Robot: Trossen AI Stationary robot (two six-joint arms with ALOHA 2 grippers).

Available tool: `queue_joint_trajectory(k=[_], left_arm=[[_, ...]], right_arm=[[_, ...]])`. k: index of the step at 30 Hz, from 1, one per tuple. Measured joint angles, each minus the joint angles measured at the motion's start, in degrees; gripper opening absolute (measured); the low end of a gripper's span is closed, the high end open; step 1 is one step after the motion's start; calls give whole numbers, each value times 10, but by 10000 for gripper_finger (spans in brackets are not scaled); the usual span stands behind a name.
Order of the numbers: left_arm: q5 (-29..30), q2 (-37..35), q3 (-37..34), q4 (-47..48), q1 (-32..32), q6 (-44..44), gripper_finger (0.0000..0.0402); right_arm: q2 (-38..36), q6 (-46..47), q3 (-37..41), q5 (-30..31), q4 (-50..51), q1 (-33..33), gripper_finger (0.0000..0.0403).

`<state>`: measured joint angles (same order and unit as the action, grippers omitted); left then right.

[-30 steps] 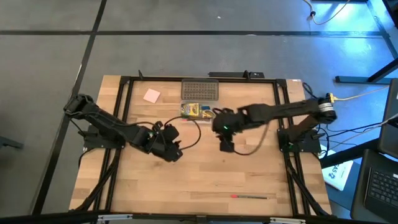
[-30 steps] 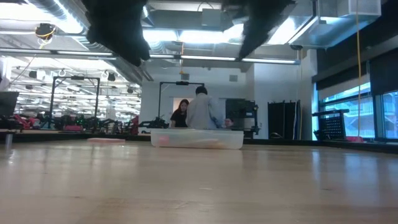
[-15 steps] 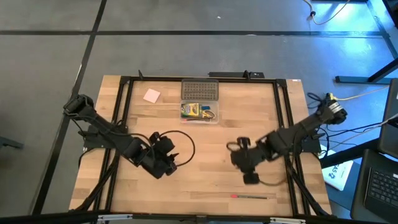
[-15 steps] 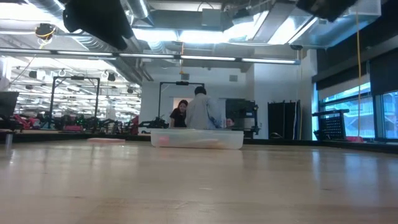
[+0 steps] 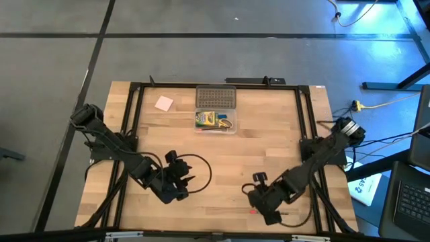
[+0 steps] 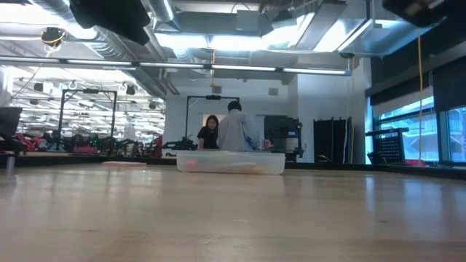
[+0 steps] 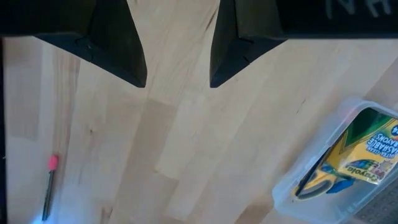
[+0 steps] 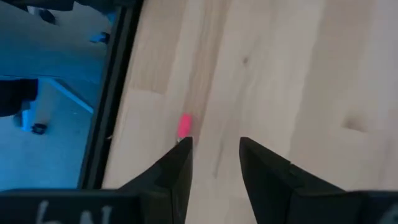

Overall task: Pack school essentials
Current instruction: Put the black pencil into the black supply box

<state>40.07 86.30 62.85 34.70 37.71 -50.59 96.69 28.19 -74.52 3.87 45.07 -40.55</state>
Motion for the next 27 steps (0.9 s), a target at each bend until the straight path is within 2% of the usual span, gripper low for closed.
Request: queue_joint_trajectory(k=[17, 27], left_arm=[[-5, 0, 0, 3, 3, 2, 170], [-5, 0, 0, 4, 15, 2, 170]], right_arm=[[135, 82, 0, 25, -78, -31, 133], [156, 108, 0, 17, -89, -36, 133]])
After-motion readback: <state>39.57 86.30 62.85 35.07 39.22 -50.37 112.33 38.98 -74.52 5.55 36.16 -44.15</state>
